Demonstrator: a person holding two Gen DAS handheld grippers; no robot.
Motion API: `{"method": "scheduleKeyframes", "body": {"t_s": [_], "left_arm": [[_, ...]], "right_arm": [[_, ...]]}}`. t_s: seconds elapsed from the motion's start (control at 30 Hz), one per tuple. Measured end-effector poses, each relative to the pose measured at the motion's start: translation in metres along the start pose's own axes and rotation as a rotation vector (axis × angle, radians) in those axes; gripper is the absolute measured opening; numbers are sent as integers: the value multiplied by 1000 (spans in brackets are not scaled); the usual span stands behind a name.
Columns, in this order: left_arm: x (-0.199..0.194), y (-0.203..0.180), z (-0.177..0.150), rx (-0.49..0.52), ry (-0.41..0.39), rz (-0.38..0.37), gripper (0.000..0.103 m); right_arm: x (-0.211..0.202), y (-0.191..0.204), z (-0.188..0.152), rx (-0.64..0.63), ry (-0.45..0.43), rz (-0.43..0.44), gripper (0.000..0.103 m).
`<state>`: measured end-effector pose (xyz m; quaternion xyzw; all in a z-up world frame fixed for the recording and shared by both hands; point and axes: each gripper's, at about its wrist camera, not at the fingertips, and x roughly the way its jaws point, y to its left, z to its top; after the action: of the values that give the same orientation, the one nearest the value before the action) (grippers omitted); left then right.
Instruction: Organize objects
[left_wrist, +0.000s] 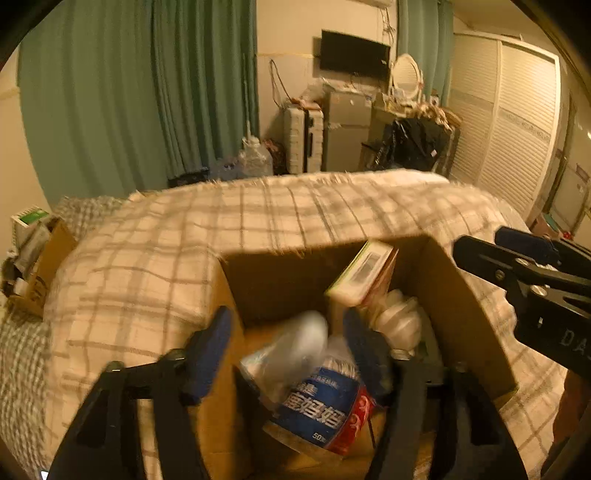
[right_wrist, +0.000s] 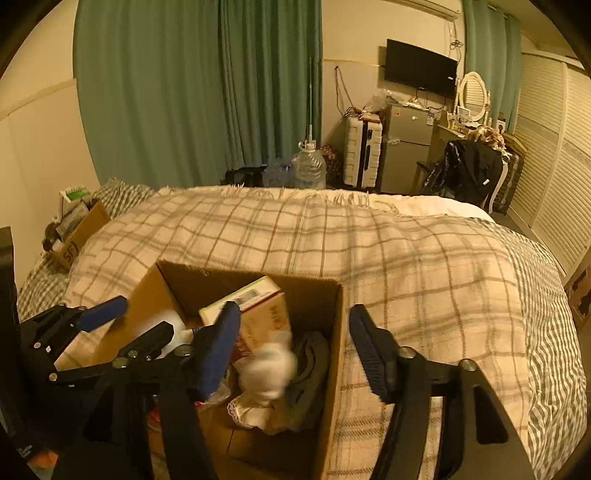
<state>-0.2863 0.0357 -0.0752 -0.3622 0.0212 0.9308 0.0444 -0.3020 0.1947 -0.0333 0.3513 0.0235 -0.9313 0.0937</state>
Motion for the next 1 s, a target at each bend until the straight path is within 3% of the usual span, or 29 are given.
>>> {"method": "scheduleKeyframes", "body": {"t_s": [0.13, 0.2, 0.3, 0.6, 0.77, 0.9, 1.0], "left_arm": [[-33, 2, 15, -30, -81, 9, 92], [-50, 4, 22, -43, -128, 23, 101], [-82, 3, 33, -51, -217, 63, 103], [-172, -9, 42, 28, -358, 68, 103], [-222, -6, 20, 30, -460, 55, 103], [-255, -9, -13, -18, -587, 94, 103], [-259, -9, -33, -45, -586, 87, 103]], "right_arm": [[-26, -1, 9, 5, -35, -10, 64], [-42, -4, 14, 16, -60, -34, 80], [-71, -10, 21, 47, -123, -59, 102], [-168, -8, 26, 51, -273, -109, 102], [-224, -15, 3, 82, -338, -96, 103], [-250, -6, -28, 55, -404, -116, 102], [-254, -2, -53, 41, -452, -174, 102]]}}
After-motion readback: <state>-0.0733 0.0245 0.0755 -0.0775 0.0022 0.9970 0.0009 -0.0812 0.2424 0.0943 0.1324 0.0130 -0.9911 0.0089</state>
